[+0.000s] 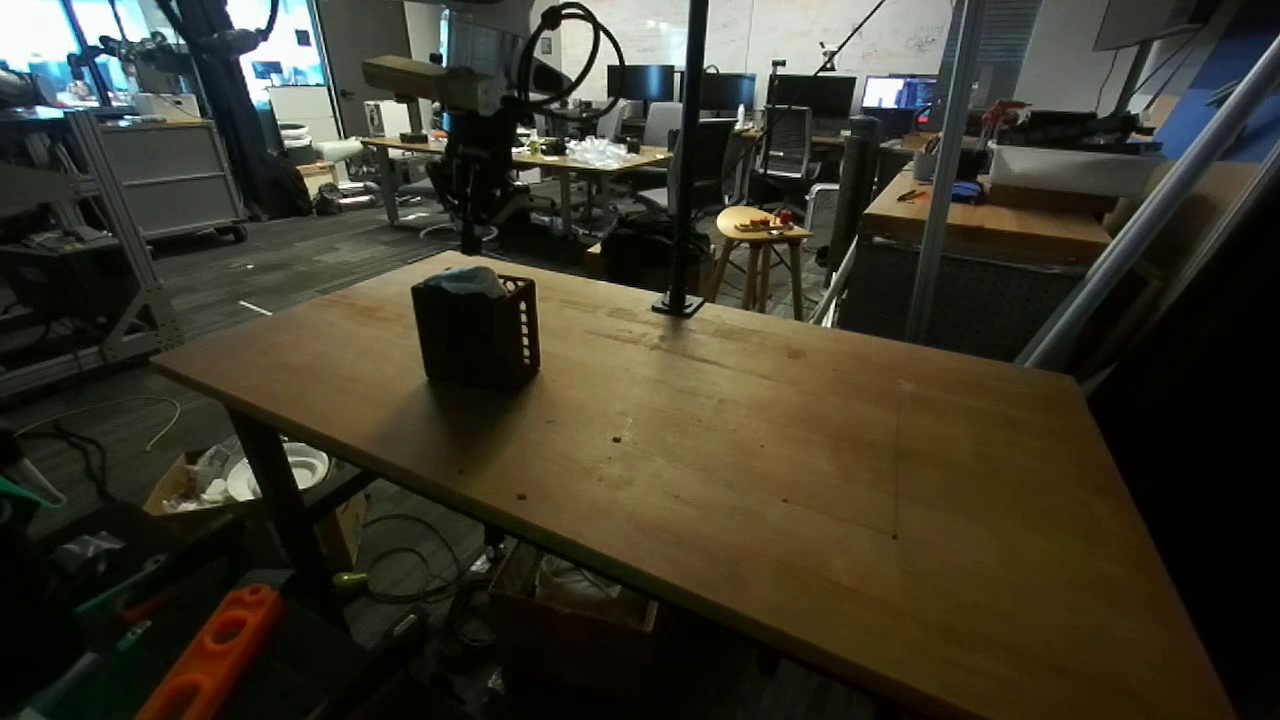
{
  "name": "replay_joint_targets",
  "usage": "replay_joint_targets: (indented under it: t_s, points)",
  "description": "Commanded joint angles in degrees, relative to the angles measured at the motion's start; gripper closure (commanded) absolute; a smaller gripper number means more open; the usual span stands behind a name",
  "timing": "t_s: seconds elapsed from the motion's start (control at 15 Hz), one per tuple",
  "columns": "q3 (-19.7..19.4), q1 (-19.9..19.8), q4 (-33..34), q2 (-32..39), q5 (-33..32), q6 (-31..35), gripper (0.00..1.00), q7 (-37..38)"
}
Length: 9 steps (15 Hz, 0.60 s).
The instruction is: Place the towel in the basket and push it down
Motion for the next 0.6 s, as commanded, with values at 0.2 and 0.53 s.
replay_joint_targets:
  t_s: [0.2, 0.53]
  points:
    - [-1.5, 0.1, -4.0, -1.8, 3.9, 5.1, 1.0, 3.6]
    - [-1.7, 0.2, -4.7, -1.2, 5.9, 8.3, 0.84, 4.7]
